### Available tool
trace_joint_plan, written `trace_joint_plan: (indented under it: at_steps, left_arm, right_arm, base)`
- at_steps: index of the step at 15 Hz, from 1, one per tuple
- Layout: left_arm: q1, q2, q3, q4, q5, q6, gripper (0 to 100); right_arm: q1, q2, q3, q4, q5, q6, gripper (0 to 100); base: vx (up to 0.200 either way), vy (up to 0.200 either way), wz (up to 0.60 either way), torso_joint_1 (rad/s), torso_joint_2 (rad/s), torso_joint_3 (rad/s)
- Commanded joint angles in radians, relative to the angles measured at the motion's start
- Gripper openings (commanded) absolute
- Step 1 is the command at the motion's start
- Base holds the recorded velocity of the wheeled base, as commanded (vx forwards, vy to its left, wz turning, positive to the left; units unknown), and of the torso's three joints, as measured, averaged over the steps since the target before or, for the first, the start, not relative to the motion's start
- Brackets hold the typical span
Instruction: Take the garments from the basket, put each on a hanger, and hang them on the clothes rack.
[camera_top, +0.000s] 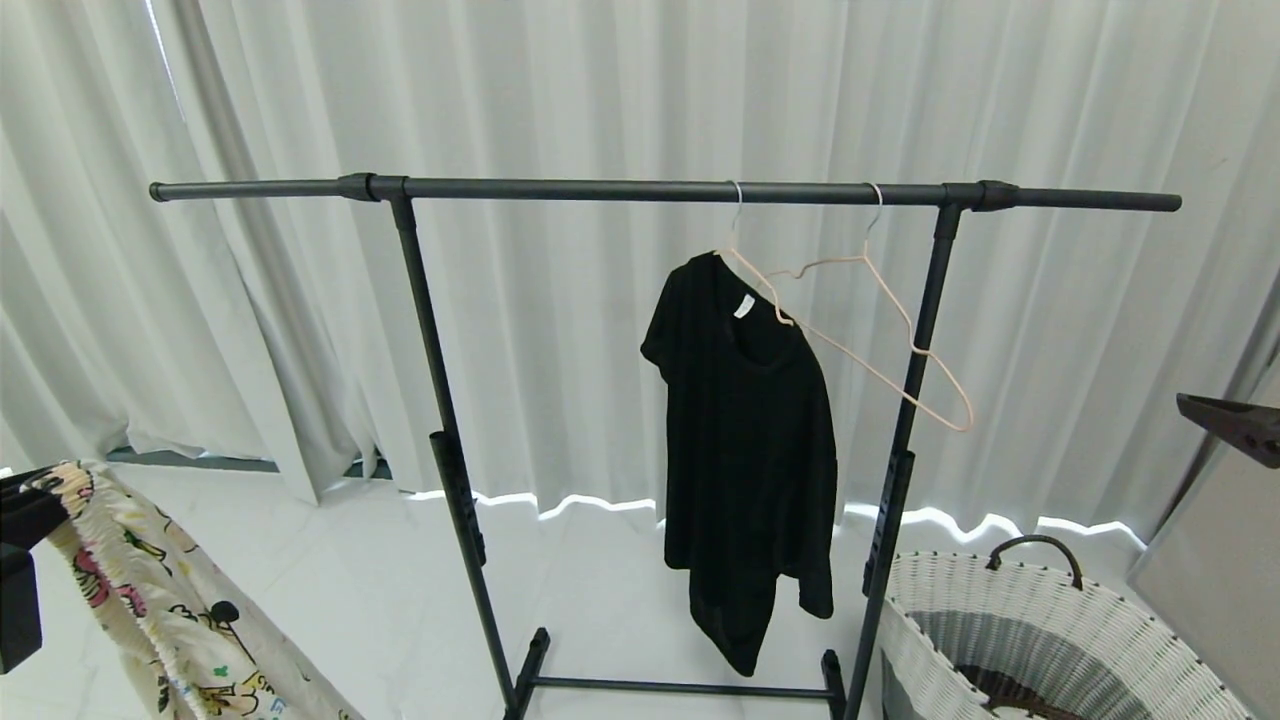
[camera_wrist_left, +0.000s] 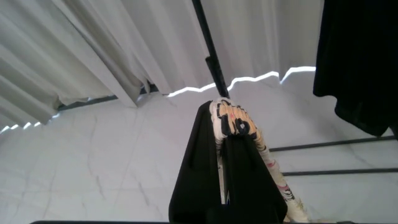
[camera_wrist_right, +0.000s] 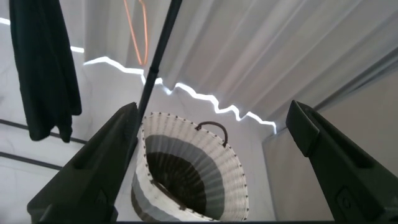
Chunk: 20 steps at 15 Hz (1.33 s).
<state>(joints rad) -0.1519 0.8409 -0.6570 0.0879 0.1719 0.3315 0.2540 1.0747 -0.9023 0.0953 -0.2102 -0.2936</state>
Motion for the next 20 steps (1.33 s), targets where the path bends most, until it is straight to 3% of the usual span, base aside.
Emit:
trace_joint_plan:
  at_steps: [1,7,13,20]
  left_arm:
    - [-0.003,-0.014,0.004,-0.002,0.000,0.003,0]
    - [-0.001,-0.011,0.004,-0.027,0.000,0.006,0]
    - [-0.003,-0.014,0.004,-0.028,0.017,0.003,0]
    - [-0.001,-0.028,0.002,-0.028,0.015,0.001,0]
  right_arm:
    - [0.001,0.004,0.003,0.001,0.000,-0.001,100]
    - [0.001,0.004,0.006,0.000,-0.001,-0.001,100]
    - [0.001,0.004,0.011,0.000,-0.001,-0.004,100]
    - [0.001,0.005,0.010,0.000,0.014,-0.002,100]
  base:
    - [0.000,0.000,0.00,0.207,-0.49,-0.290]
    - [0.000,0.000,0.00,0.203,-0.45,-0.254]
    - [0.000,0.167,0.00,0.024,-0.05,-0.028]
    - [0.029,0.000,0.00,0.001,0.00,-0.001]
